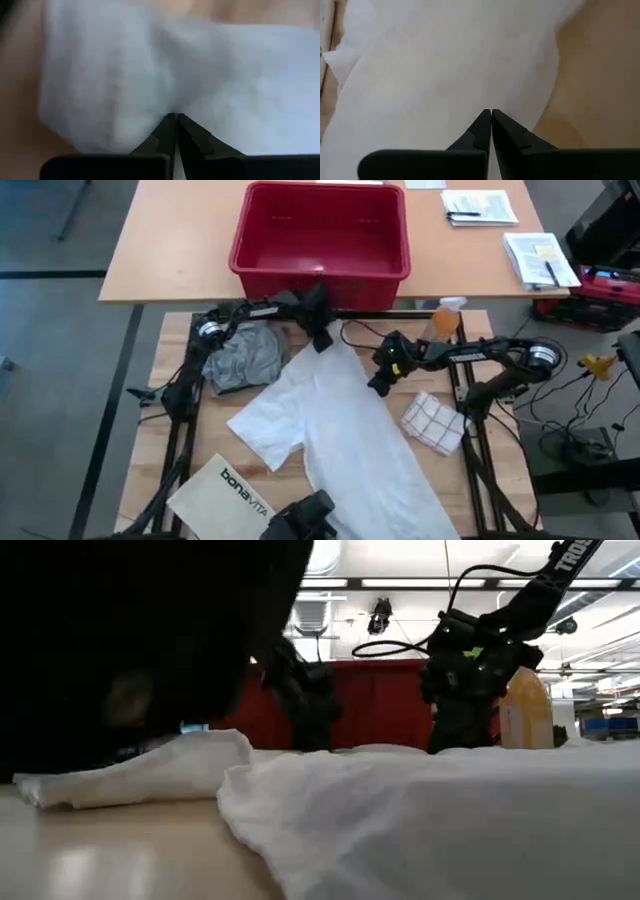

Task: Fold laundry
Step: Fold the white long sleeve shirt

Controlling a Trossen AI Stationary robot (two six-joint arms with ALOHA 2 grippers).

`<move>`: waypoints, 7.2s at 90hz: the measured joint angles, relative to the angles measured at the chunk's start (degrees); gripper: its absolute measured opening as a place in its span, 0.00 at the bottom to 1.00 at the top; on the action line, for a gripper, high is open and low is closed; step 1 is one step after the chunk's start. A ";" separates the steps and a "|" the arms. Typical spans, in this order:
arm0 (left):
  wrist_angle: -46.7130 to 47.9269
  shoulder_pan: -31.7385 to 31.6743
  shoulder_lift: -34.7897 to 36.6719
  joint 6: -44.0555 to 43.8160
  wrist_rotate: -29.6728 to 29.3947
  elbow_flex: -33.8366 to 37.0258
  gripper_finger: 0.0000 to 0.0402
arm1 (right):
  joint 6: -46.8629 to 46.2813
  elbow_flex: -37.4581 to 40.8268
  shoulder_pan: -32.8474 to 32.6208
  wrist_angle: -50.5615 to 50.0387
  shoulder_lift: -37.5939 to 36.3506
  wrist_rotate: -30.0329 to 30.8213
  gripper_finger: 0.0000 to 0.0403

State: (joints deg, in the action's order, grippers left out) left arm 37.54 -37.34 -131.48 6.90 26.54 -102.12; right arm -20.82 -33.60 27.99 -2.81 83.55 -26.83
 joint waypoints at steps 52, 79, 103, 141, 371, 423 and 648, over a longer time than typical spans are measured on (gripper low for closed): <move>3.08 -1.41 -0.48 -3.69 -0.02 -0.14 0.00 | -1.05 0.08 -10.46 -15.14 -1.51 1.40 0.00; 3.22 -1.73 -0.48 -4.50 -0.98 -0.14 0.00 | -6.73 0.10 -23.05 -20.72 -5.93 2.98 0.00; 3.21 -1.88 -0.46 -4.50 -1.65 -0.14 0.00 | -13.95 2.09 -33.45 -21.53 -9.27 5.62 0.00; 3.43 -2.30 -0.46 -5.04 -3.05 -0.13 0.00 | -20.69 2.88 -58.86 -22.02 -8.96 15.58 0.00; -6.08 11.70 42.26 -5.41 -19.27 1.71 0.00 | -21.87 -3.68 -50.16 -33.36 -37.92 48.30 0.00; -58.30 11.97 41.43 -10.45 -31.64 33.04 0.00 | 1.63 -9.64 0.94 -3.74 -24.00 32.00 0.00; -64.37 77.47 31.44 -60.31 -78.17 46.73 0.73 | -60.67 -12.51 -89.29 -36.02 -17.43 31.05 0.65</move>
State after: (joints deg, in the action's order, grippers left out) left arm -26.82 40.13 -100.04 -53.41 -51.64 -55.39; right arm -81.49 -46.11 -61.29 -38.83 66.11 4.22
